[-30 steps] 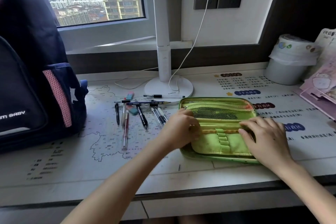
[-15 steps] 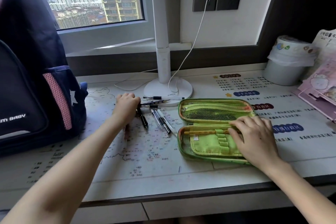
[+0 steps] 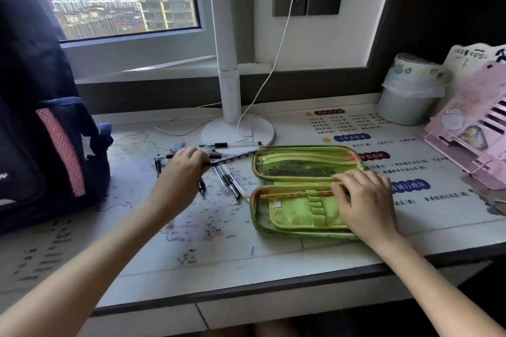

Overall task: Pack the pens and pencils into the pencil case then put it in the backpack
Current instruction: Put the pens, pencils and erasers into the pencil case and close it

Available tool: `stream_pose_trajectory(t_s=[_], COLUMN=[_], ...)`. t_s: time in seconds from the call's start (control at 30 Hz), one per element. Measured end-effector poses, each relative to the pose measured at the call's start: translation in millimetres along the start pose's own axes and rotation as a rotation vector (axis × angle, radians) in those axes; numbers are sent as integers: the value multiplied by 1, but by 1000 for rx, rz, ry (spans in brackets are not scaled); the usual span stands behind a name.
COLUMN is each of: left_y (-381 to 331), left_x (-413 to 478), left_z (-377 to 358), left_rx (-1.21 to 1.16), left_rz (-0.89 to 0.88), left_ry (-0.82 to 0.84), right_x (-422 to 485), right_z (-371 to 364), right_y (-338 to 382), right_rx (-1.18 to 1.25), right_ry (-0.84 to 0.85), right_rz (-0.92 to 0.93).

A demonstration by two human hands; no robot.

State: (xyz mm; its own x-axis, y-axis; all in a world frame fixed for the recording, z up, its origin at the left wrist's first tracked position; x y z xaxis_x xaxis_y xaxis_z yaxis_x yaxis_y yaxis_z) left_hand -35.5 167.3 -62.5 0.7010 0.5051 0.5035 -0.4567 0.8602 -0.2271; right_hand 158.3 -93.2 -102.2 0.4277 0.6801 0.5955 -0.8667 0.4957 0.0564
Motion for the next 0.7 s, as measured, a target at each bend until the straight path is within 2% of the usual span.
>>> stream_pose_trajectory(t_s=[0.07, 0.13, 0.5, 0.7], left_y=[-36, -52, -61, -88], left_x=[-19, -25, -24, -17], left_z=[0, -4, -18, -26], left_rx=[-22, 8, 120, 69], left_rz=[-161, -247, -287, -385], left_ry=[25, 58, 104, 184], right_x=[-1, -1, -3, -3], right_z=[1, 2, 2, -1], right_y=[-2, -2, 0, -3], right_rx=[19, 26, 7, -9], right_ry=[-15, -24, -27, -5], right_rz=[-25, -36, -30, -16])
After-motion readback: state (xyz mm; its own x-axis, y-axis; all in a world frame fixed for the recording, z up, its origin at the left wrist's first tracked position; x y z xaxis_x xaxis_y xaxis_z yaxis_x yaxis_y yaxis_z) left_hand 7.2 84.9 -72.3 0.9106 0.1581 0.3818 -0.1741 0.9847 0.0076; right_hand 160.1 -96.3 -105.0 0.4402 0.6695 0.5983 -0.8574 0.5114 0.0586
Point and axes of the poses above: each hand's wrist, its own x-axis towards the middle knuckle, its own z-axis out of the back of the hand, y = z × x, the point moved 1 cm from there along x, towards the middle knuckle, and after that the axes turned 10 degrees about z, right-handed, at the moved point
